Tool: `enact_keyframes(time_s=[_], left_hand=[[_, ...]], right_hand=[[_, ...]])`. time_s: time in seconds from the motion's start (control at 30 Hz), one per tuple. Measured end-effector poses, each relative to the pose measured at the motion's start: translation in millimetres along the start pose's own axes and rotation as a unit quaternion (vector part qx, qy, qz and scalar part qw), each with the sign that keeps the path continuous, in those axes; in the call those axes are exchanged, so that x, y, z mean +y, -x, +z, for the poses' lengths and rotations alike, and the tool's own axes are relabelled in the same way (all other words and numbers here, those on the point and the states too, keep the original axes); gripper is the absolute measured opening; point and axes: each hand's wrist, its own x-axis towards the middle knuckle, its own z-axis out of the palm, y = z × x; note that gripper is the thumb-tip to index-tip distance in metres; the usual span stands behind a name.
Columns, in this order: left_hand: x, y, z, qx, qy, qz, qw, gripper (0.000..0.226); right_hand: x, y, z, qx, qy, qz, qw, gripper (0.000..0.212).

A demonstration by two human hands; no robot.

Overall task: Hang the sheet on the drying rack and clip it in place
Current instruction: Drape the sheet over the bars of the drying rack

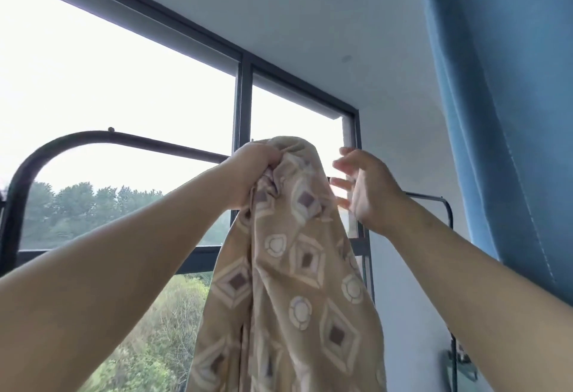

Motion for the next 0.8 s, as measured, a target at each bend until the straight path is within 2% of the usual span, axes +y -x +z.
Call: enact_keyframes(time_s=[0.03,0.1,0.2,0.3,0.43,0.53,0.7,0.77,0.8], left_hand=[[2.1,0.2,0.2,0.002,-0.020,0.008,1.000,0.033],[7.6,1.6,4.7,0.003,-0.060,0.032,0.998,0.032],[11.8,-2.8,3.9,0.056,-0.124,0.078,0.988,0.033],[16.4,-6.9,-6.4,0.092,-0.104,0.098,0.985,0.038],[23.2,1.0,0.6,0.020,-0.133,0.081,0.988,0.035],[22.7,3.0,5.4,-0.001,-0.160,0.065,0.985,0.032],[25.5,-1.3,-3.7,0.118,-0.155,0.105,0.975,0.037],[28.1,-3.6,-8.5,0.172,-0.135,0.127,0.968,0.036],[30.5,-3.9,-11.9,0.198,-0.123,0.134,0.963,0.036]], right_hand=[[1.5,0.8,-1.0,-0.012,0.070,0.007,0.997,0.033],[5.1,4.9,-3.5,-0.103,0.155,0.043,0.982,0.054],[11.4,13.4,-8.3,-0.220,0.178,0.078,0.956,0.042],[18.0,15.8,-13.3,-0.224,0.148,0.111,0.957,0.027],[14.1,9.4,-5.6,-0.152,0.023,0.108,0.982,0.036],[5.7,10.1,11.5,-0.168,-0.048,0.104,0.979,0.032],[7.0,5.7,16.9,-0.241,-0.033,0.127,0.962,0.033],[9.1,6.9,7.2,-0.258,0.018,0.137,0.956,0.034],[12.4,8.6,-0.1,-0.261,0.078,0.147,0.951,0.035]])
